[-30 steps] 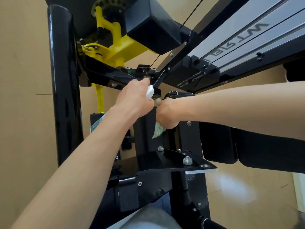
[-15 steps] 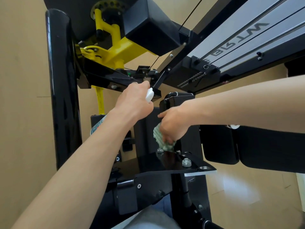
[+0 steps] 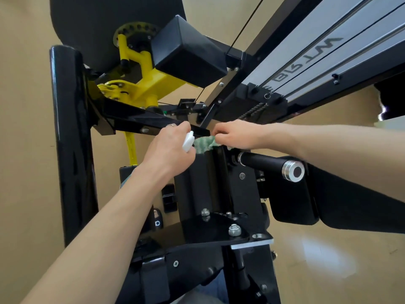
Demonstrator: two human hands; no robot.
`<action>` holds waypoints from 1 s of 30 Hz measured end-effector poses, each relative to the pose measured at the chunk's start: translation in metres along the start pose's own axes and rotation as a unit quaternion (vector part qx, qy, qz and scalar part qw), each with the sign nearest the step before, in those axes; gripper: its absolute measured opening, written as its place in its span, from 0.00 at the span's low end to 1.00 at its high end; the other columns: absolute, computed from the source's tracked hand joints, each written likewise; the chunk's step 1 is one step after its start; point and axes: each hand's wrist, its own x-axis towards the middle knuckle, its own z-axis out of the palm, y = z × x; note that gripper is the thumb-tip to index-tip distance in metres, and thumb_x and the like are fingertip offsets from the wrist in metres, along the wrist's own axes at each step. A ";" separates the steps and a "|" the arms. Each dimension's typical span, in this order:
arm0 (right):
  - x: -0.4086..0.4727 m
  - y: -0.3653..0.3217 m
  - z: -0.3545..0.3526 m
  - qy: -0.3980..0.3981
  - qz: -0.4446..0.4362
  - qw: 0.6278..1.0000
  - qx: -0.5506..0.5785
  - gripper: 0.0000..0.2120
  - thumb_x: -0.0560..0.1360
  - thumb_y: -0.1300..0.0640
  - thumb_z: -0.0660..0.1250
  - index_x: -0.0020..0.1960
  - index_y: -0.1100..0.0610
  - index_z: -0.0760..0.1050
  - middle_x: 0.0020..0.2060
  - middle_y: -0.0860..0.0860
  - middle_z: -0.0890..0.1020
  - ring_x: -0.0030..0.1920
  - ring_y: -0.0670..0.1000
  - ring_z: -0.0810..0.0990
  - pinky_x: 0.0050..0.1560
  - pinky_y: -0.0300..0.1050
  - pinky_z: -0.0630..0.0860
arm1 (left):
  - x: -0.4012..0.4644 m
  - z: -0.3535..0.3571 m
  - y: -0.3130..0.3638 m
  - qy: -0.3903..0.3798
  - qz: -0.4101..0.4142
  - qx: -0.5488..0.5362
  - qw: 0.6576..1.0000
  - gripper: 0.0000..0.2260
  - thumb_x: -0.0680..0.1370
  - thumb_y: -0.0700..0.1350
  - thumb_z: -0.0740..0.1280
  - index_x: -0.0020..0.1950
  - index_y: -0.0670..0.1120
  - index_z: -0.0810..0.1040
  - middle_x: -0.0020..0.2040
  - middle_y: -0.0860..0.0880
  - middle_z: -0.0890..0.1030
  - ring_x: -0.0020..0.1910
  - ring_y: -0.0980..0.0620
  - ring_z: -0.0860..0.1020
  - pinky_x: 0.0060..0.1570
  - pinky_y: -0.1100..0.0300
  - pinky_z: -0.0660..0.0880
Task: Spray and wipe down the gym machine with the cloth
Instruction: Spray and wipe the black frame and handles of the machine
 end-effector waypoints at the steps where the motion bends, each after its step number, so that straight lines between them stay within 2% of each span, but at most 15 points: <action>1: 0.000 0.008 0.002 0.005 0.016 1.000 0.012 0.16 0.83 0.46 0.53 0.64 0.49 0.74 0.50 0.47 0.80 0.51 0.49 0.77 0.48 0.45 0.70 | 0.000 0.000 0.000 0.006 0.003 -0.010 1.000 0.07 0.79 0.42 0.69 0.54 0.47 0.72 0.48 0.46 0.75 0.47 0.42 0.75 0.40 0.52 0.71; 3: 0.000 0.024 0.005 0.003 0.043 0.999 0.034 0.21 0.84 0.44 0.50 0.63 0.52 0.75 0.57 0.48 0.78 0.55 0.51 0.75 0.54 0.47 0.68 | -0.002 0.001 0.001 0.012 0.001 -0.022 1.000 0.07 0.79 0.42 0.69 0.54 0.47 0.73 0.48 0.46 0.76 0.47 0.43 0.76 0.41 0.50 0.76; 6: 0.001 0.042 0.010 0.015 0.090 0.987 0.135 0.20 0.84 0.47 0.52 0.57 0.58 0.77 0.57 0.53 0.79 0.57 0.55 0.76 0.56 0.51 0.69 | -0.004 0.003 0.000 0.011 -0.006 -0.035 0.999 0.05 0.79 0.41 0.69 0.51 0.46 0.74 0.46 0.46 0.77 0.46 0.44 0.76 0.42 0.49 0.77; 7: 0.000 0.046 0.015 0.030 0.108 0.976 0.189 0.19 0.83 0.47 0.54 0.59 0.59 0.77 0.57 0.54 0.79 0.59 0.56 0.77 0.58 0.52 0.70 | -0.005 0.003 -0.001 0.010 -0.008 -0.041 0.999 0.05 0.79 0.41 0.69 0.49 0.46 0.73 0.44 0.47 0.77 0.45 0.46 0.75 0.41 0.51 0.75; 10: 0.001 0.056 0.032 0.069 0.169 0.921 0.344 0.20 0.83 0.48 0.55 0.65 0.60 0.74 0.58 0.53 0.77 0.58 0.56 0.75 0.56 0.50 0.69 | -0.006 0.004 -0.002 0.007 -0.030 -0.052 0.998 0.06 0.79 0.40 0.69 0.46 0.46 0.73 0.41 0.48 0.76 0.42 0.49 0.74 0.39 0.55 0.72; 13: 0.005 0.065 0.044 0.081 0.197 0.850 0.482 0.18 0.83 0.47 0.57 0.59 0.58 0.76 0.56 0.57 0.82 0.47 0.52 0.79 0.45 0.44 0.73 | -0.008 0.004 0.002 0.000 -0.044 -0.057 0.997 0.05 0.80 0.40 0.70 0.47 0.45 0.74 0.42 0.48 0.77 0.42 0.51 0.74 0.41 0.56 0.73; 16: 0.008 0.074 0.048 0.015 0.164 0.801 0.576 0.14 0.83 0.49 0.57 0.45 0.56 0.75 0.36 0.52 0.82 0.31 0.48 0.80 0.31 0.38 0.73 | -0.009 0.006 0.019 -0.012 -0.034 -0.049 0.998 0.05 0.80 0.40 0.70 0.47 0.47 0.75 0.42 0.50 0.77 0.43 0.51 0.75 0.39 0.59 0.73; 17: 0.009 0.074 0.051 -0.004 0.135 0.784 0.606 0.13 0.82 0.51 0.59 0.42 0.55 0.74 0.34 0.51 0.80 0.29 0.47 0.79 0.30 0.38 0.73 | -0.008 0.008 0.026 -0.014 -0.029 -0.048 0.998 0.06 0.80 0.40 0.71 0.47 0.48 0.75 0.43 0.51 0.77 0.43 0.51 0.76 0.39 0.60 0.73; 19: 0.014 0.081 0.067 0.012 0.086 0.754 0.651 0.10 0.79 0.50 0.65 0.41 0.54 0.75 0.37 0.51 0.78 0.32 0.47 0.79 0.36 0.40 0.75 | -0.009 0.009 0.040 -0.012 -0.018 -0.044 0.999 0.07 0.80 0.40 0.71 0.46 0.50 0.75 0.43 0.52 0.77 0.43 0.51 0.76 0.39 0.61 0.72; 21: 0.011 0.085 0.085 0.033 0.068 0.730 0.680 0.14 0.78 0.43 0.67 0.47 0.55 0.79 0.42 0.52 0.82 0.40 0.50 0.82 0.45 0.44 0.76 | -0.009 0.008 0.052 0.006 -0.006 -0.044 0.999 0.08 0.80 0.41 0.71 0.46 0.51 0.75 0.42 0.50 0.78 0.42 0.51 0.77 0.39 0.61 0.71; 23: -0.003 0.082 0.107 0.072 0.055 0.744 0.662 0.18 0.82 0.40 0.61 0.55 0.52 0.80 0.47 0.51 0.85 0.49 0.52 0.84 0.50 0.44 0.77 | -0.012 0.005 0.066 0.030 0.006 -0.054 0.998 0.06 0.80 0.43 0.71 0.46 0.51 0.75 0.41 0.48 0.79 0.41 0.48 0.78 0.39 0.58 0.74; 25: -0.020 0.081 0.131 0.102 0.005 0.760 0.642 0.17 0.84 0.42 0.56 0.65 0.47 0.77 0.57 0.47 0.84 0.61 0.51 0.81 0.60 0.45 0.76 | -0.016 0.003 0.084 0.050 0.022 -0.062 0.997 0.05 0.80 0.44 0.71 0.47 0.51 0.75 0.41 0.47 0.79 0.40 0.47 0.78 0.40 0.55 0.76; 26: -0.030 0.080 0.142 0.111 -0.005 0.767 0.632 0.18 0.84 0.41 0.56 0.68 0.44 0.75 0.60 0.44 0.83 0.63 0.48 0.80 0.63 0.44 0.75 | -0.018 0.002 0.092 0.058 0.028 -0.068 0.996 0.05 0.80 0.45 0.71 0.48 0.51 0.75 0.41 0.47 0.79 0.40 0.47 0.78 0.40 0.54 0.76; 28: -0.048 0.084 0.174 0.119 0.001 0.773 0.623 0.18 0.83 0.37 0.55 0.68 0.40 0.74 0.60 0.39 0.82 0.61 0.41 0.79 0.58 0.34 0.74 | -0.024 0.001 0.111 0.078 0.042 -0.067 0.994 0.05 0.81 0.46 0.71 0.48 0.51 0.75 0.41 0.48 0.79 0.40 0.48 0.77 0.39 0.54 0.76; 30: -0.065 0.091 0.208 0.131 0.001 0.784 0.607 0.18 0.84 0.40 0.54 0.69 0.41 0.74 0.65 0.39 0.79 0.63 0.35 0.76 0.59 0.30 0.71 | -0.032 0.001 0.129 0.104 0.060 -0.069 0.990 0.05 0.80 0.47 0.70 0.49 0.51 0.75 0.41 0.48 0.79 0.40 0.48 0.78 0.40 0.54 0.77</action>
